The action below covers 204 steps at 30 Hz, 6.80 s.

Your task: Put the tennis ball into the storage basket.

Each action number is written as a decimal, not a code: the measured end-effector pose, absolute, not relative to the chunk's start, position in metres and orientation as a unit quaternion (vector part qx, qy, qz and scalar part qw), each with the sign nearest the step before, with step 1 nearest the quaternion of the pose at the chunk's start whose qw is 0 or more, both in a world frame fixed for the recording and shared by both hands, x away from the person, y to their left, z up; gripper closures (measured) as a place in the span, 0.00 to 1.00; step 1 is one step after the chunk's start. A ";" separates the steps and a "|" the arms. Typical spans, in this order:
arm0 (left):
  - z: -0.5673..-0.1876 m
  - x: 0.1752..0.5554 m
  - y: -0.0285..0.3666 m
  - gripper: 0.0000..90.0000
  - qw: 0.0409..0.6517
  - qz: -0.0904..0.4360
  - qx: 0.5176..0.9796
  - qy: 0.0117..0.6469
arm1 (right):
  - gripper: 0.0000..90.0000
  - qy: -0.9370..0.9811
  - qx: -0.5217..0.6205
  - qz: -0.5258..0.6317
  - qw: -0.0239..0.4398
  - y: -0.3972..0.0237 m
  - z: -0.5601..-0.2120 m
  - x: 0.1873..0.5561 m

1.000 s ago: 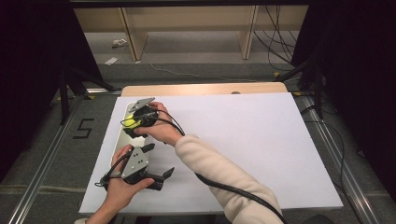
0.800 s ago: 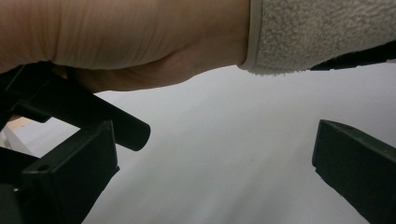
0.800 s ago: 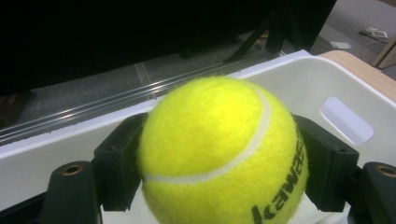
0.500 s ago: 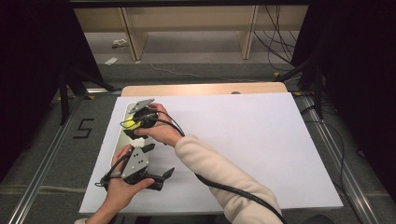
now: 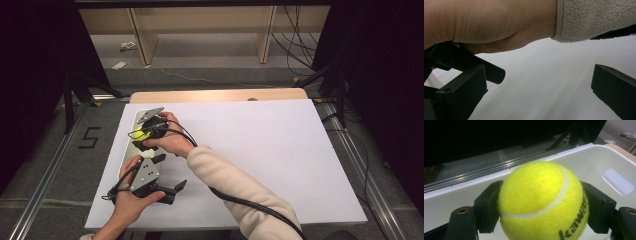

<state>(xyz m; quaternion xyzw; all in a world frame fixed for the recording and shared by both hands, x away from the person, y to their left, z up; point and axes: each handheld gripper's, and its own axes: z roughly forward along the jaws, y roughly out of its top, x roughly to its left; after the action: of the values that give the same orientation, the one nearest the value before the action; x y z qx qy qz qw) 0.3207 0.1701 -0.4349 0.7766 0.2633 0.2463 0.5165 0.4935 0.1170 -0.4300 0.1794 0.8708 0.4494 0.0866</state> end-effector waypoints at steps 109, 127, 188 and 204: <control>-0.435 0.320 0.171 0.00 0.515 0.250 0.775 0.267 | 0.19 0.821 0.266 0.479 0.160 -0.084 -0.412 0.472; -0.435 0.321 0.172 0.00 0.514 0.254 0.774 0.270 | 0.19 0.802 0.303 0.482 0.183 -0.147 -0.413 0.457; -0.433 0.321 0.174 0.00 0.514 0.258 0.771 0.273 | 0.19 0.764 0.381 0.471 0.221 -0.283 -0.434 0.381; -0.434 0.320 0.173 0.00 0.514 0.256 0.772 0.272 | 0.19 0.761 0.386 0.472 0.223 -0.289 -0.436 0.376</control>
<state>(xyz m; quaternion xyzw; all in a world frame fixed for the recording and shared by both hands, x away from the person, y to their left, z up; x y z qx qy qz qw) 0.3201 0.1729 -0.4335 0.7717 0.2723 0.2562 0.5145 0.3759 -0.2886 -0.4355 0.3859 0.7609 0.4717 0.2227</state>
